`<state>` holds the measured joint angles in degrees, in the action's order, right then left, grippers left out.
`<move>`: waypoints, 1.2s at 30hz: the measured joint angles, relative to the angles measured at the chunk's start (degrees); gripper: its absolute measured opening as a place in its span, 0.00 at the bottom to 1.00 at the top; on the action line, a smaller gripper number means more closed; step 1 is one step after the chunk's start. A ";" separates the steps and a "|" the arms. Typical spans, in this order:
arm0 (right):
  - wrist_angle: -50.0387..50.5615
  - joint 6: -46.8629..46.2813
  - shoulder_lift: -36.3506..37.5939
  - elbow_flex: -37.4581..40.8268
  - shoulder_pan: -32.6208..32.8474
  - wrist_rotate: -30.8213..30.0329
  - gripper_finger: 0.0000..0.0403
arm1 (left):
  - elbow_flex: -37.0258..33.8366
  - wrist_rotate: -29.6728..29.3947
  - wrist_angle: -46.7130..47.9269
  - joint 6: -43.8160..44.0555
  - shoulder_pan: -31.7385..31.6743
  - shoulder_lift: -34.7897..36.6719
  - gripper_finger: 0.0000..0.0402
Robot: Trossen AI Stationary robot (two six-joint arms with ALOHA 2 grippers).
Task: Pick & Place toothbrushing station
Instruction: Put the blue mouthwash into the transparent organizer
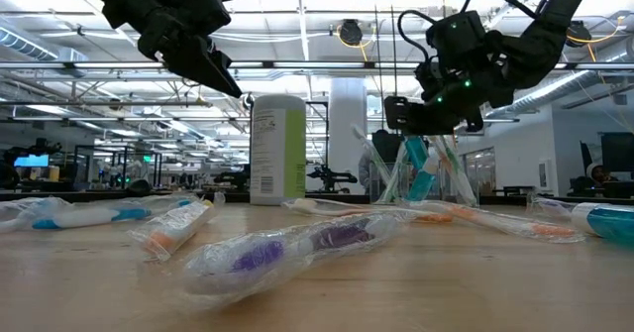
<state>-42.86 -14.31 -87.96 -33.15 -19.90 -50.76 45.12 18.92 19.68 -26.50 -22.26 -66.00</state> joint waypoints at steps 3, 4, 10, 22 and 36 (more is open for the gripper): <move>1.57 0.01 -0.02 0.00 0.00 0.03 0.23 | 0.00 0.00 -0.02 -0.01 0.00 0.00 0.44; 1.98 0.00 -0.02 0.00 0.00 0.04 0.23 | 0.00 0.00 -0.02 0.00 0.00 0.00 0.44; 2.73 -0.75 -0.02 0.00 0.00 0.04 0.23 | 0.00 0.00 -0.02 -0.07 0.02 0.00 0.44; 4.18 0.30 -0.02 -0.02 0.09 6.08 0.39 | 0.00 0.00 -0.02 -0.11 0.01 0.00 0.44; -0.34 11.58 2.00 0.00 3.22 5.76 0.38 | 0.00 0.00 0.00 0.12 0.00 0.00 0.44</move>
<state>-43.20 -2.73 -85.96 -33.15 -16.68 -45.00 45.12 18.92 19.68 -26.38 -22.26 -66.00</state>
